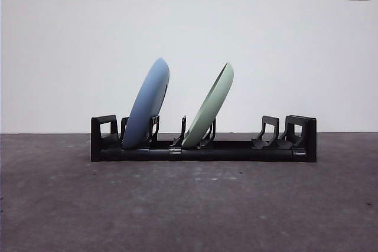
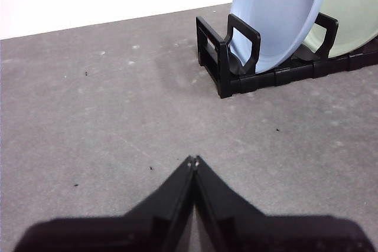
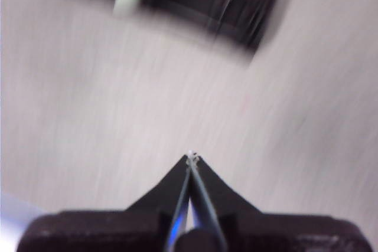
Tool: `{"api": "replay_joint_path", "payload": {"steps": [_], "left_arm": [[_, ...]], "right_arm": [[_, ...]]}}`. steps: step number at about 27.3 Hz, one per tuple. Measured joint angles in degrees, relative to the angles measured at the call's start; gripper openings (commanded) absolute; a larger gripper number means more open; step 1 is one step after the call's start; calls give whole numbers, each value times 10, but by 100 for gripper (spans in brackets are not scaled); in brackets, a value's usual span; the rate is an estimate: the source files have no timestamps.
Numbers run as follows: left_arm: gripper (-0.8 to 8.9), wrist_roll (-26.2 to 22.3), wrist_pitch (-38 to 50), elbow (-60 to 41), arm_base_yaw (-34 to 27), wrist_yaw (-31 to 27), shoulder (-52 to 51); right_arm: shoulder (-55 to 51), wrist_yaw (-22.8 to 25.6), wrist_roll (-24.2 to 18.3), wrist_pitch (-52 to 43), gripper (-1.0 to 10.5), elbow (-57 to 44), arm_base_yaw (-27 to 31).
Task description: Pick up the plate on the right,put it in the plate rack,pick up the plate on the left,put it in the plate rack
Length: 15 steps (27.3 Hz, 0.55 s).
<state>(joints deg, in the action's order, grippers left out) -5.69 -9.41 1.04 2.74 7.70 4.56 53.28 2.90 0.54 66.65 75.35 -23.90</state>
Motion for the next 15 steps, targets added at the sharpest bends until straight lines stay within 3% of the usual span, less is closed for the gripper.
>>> {"api": "replay_joint_path", "payload": {"steps": [4,10,15], "left_arm": [[-3,0,0,0,0,0,4],[-3,0,0,0,0,0,6],[-3,0,0,0,0,0,6]], "right_arm": [[-117,-89,-4,-186,2,-54,101],[-312,-92,-63,-370,2,-296,249],[-407,-91,-66,-478,2,-473,277]]}}
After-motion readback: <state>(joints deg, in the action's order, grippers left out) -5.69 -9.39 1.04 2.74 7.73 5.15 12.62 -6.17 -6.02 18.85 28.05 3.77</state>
